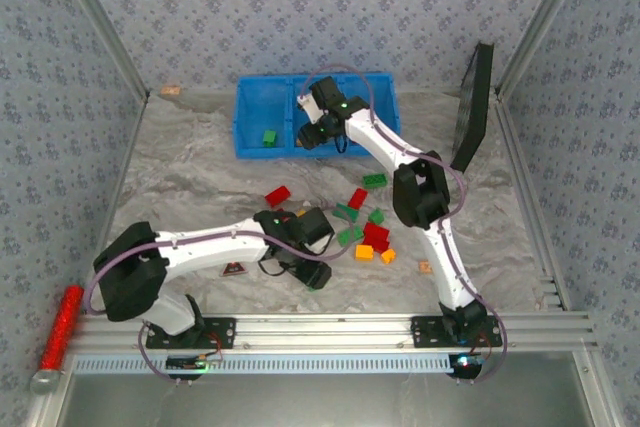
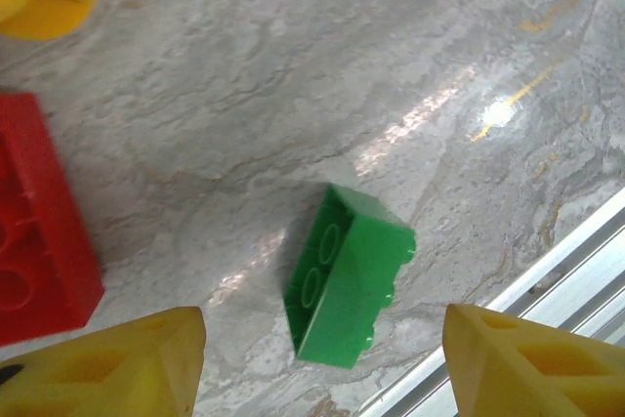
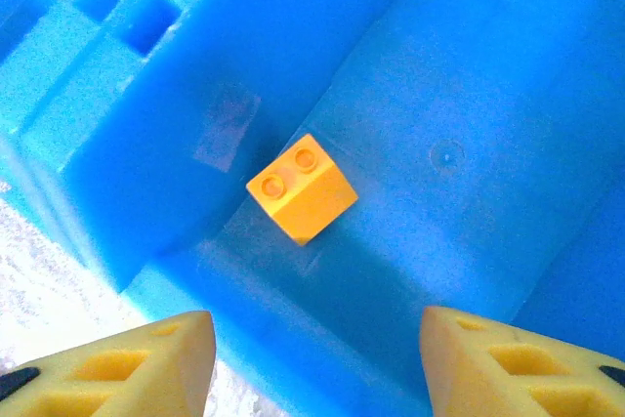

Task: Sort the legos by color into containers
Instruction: Pick up the lego from the middle-left of the table, then place the lego in the container.

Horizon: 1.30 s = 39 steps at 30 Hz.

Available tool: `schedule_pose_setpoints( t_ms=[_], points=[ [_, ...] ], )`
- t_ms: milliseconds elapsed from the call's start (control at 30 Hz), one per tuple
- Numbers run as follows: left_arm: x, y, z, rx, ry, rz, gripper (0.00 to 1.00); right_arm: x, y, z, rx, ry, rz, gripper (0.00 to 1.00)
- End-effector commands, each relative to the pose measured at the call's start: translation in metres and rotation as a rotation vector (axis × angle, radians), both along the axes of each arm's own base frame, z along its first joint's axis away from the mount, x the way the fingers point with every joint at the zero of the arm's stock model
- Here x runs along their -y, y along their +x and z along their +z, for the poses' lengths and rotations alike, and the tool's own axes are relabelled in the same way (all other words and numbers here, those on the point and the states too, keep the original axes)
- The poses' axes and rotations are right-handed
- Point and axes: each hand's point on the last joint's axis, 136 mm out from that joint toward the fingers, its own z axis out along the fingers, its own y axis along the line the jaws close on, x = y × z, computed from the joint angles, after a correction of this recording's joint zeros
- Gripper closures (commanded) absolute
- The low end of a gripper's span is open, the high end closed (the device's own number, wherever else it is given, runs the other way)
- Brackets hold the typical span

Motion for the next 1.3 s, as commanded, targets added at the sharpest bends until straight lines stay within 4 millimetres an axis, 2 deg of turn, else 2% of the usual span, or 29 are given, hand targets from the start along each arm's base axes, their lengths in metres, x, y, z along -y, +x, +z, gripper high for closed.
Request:
schedule_pose_setpoints(
  t_ms=[0, 267, 400, 567, 733, 867, 933, 1000, 1267],
  points=[
    [0.007, -0.003, -0.004, 0.017, 0.036, -0.097, 0.34, 0.003, -0.010, 0.036, 0.049, 0.010, 0.008, 0.39],
    [0.018, -0.015, -0.022, 0.003, 0.081, -0.178, 0.35, 0.032, -0.041, 0.070, 0.051, 0.010, -0.019, 0.38],
    [0.018, -0.018, -0.028, -0.013, 0.085, -0.183, 0.46, 0.062, -0.062, 0.074, 0.004, 0.005, -0.096, 0.37],
    [0.018, -0.020, -0.033, -0.029, 0.086, -0.178, 0.65, 0.100, -0.088, 0.065, -0.103, 0.037, -0.247, 0.37],
    [0.015, -0.022, -0.032, -0.043, 0.084, -0.167, 0.77, 0.117, -0.113, 0.041, -0.212, 0.087, -0.449, 0.36],
    [0.012, -0.019, -0.022, -0.047, 0.066, -0.153, 0.83, 0.117, -0.128, 0.017, -0.305, 0.124, -0.542, 0.36],
    [0.010, -0.009, -0.011, -0.033, 0.033, -0.124, 0.85, 0.115, -0.132, 0.005, -0.337, 0.126, -0.566, 0.36],
    [-0.001, 0.004, 0.003, -0.027, 0.020, -0.076, 0.85, 0.113, -0.135, -0.005, -0.356, 0.116, -0.574, 0.36],
    [-0.033, 0.095, 0.083, 0.078, -0.198, 0.173, 0.86, 0.107, -0.135, -0.031, -0.408, 0.092, -0.591, 0.35]
  ],
)
